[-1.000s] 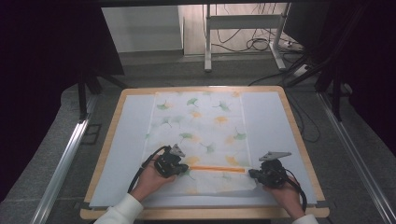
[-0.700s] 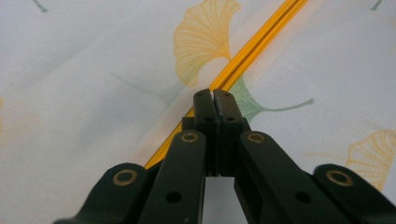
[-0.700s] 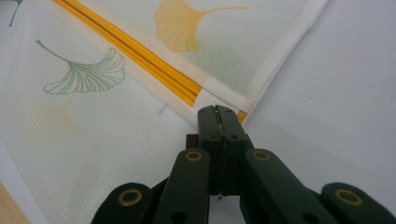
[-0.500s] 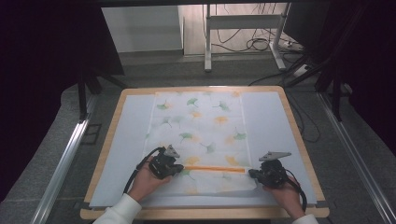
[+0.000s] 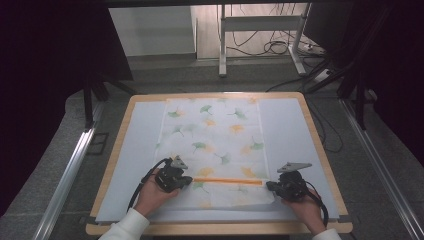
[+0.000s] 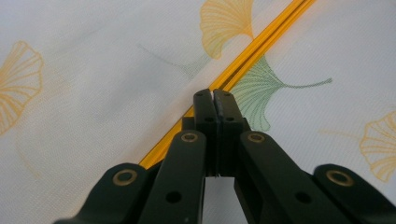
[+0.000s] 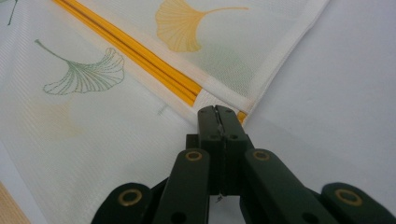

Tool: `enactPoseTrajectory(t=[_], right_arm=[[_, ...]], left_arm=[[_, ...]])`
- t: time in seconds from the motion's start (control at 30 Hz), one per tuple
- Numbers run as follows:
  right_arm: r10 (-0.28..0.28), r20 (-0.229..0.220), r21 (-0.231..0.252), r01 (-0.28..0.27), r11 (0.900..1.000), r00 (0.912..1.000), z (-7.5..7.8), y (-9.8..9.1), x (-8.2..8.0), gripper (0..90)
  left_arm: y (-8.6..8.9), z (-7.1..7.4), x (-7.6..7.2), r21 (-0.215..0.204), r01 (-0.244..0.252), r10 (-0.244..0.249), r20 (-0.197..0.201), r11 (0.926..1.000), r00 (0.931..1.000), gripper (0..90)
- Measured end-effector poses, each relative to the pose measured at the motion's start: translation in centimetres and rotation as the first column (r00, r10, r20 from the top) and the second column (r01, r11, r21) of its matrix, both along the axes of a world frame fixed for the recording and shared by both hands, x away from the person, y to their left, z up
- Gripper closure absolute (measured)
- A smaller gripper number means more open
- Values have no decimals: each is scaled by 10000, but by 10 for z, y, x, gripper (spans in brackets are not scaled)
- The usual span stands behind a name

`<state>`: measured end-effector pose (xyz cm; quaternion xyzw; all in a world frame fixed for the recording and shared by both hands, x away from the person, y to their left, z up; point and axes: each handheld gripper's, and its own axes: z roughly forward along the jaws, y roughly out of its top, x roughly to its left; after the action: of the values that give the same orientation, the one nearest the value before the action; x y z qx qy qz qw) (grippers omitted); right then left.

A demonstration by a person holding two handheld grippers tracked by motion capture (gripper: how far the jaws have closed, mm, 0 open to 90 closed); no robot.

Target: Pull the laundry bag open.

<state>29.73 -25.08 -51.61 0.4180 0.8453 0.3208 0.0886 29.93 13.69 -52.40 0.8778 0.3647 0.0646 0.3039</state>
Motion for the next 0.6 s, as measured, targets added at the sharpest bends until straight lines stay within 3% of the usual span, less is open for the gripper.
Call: enactPoseTrajectory(t=[0.6], right_arm=[[4, 9, 3, -4, 10000, 10000, 0, 0, 0, 895]], left_arm=[[25, -1, -4, -1, -542, 542, -53, 9985, 9985, 900]])
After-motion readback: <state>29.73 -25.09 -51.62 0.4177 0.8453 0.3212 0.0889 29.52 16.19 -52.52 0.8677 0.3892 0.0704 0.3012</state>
